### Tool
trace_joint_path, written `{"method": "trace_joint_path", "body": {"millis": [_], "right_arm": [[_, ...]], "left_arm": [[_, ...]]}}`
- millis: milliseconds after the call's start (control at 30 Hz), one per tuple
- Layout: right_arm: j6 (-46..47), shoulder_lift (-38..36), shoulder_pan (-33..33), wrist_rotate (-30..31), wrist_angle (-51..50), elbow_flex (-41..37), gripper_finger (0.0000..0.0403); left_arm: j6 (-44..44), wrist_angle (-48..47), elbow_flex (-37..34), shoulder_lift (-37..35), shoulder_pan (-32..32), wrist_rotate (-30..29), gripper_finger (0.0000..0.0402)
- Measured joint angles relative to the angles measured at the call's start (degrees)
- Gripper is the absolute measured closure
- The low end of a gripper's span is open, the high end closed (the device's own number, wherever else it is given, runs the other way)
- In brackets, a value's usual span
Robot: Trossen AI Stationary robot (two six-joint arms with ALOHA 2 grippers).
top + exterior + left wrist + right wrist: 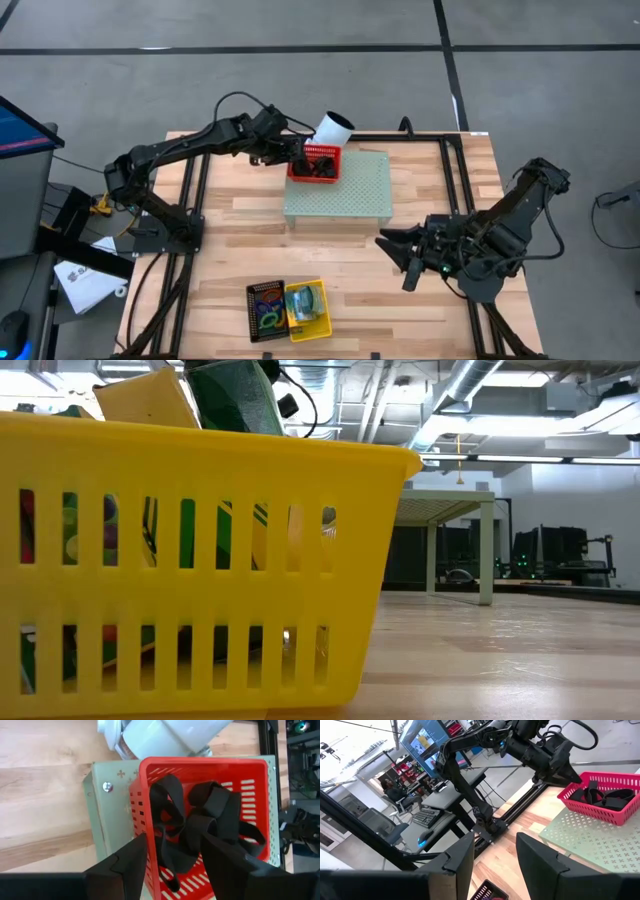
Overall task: Pick & Place Office Desk Supplies
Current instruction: Put the red bin on the shelf, then put the black bin on the shelf
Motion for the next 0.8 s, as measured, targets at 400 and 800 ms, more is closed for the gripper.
{"method": "trace_joint_path", "body": {"millis": [400, 800], "right_arm": [[0.0, 0.0, -0.07, 0.65, 0.01, 0.0, 0.026], [1.34, 0.02, -0.07, 1.47, -0.01, 0.0, 0.026]], "left_arm": [[1.89, -1.74, 0.0, -3.29, 0.0, 0.3, 0.0233], [11.13, -3.68, 0.0, -3.47, -4.0, 11.21, 0.0228]]}}
